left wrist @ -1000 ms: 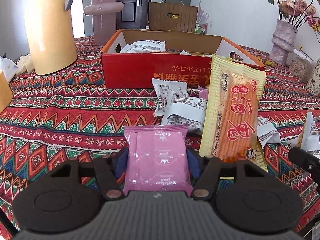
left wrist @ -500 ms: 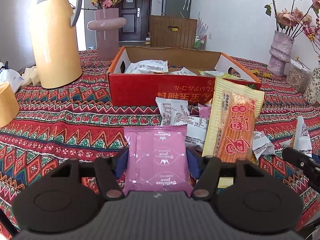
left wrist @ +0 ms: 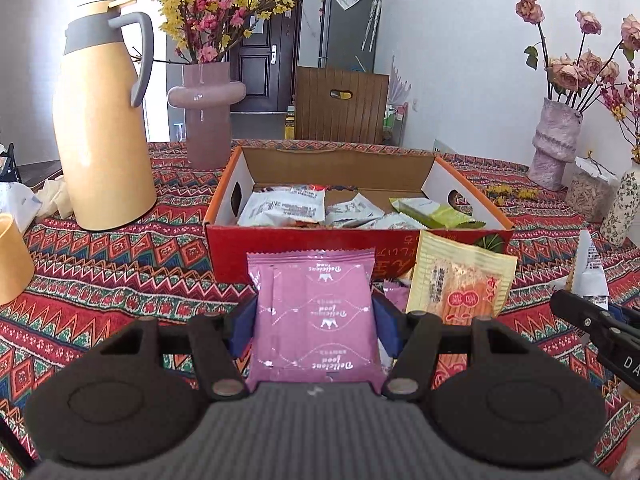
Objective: Organize snacks
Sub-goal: 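Carry the pink packet and white packet into the box and open both grippers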
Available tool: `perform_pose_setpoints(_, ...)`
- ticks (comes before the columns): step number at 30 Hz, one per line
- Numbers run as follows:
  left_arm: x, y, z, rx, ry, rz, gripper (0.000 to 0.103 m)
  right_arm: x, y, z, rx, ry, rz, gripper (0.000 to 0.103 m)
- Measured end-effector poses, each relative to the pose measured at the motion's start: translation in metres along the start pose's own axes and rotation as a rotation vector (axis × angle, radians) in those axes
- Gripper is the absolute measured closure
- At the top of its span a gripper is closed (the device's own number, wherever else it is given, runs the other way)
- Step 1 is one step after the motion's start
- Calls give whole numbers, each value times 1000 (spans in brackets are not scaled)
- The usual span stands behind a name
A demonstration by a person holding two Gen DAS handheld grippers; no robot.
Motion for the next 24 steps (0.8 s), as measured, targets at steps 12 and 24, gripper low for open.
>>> perform_pose_setpoints(12, -6, 48, -5, -14, 4, -76, 41, -35, 48, 10, 34, 23, -60, 80)
perform_pose_setpoints(24, -37, 95, -8, -5, 29, -139, 41, -90, 87, 17, 50, 39, -83, 80)
Point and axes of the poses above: each gripper's, at about its wrist camera, not at the fingertips, and x roughly against the way its jaws point, z to its left, y to its top, the point moved 8 cm from there along -x, roughly the way its jaws point, and after that the axes turned 9 degrees about -x, right-handed, at the moved point
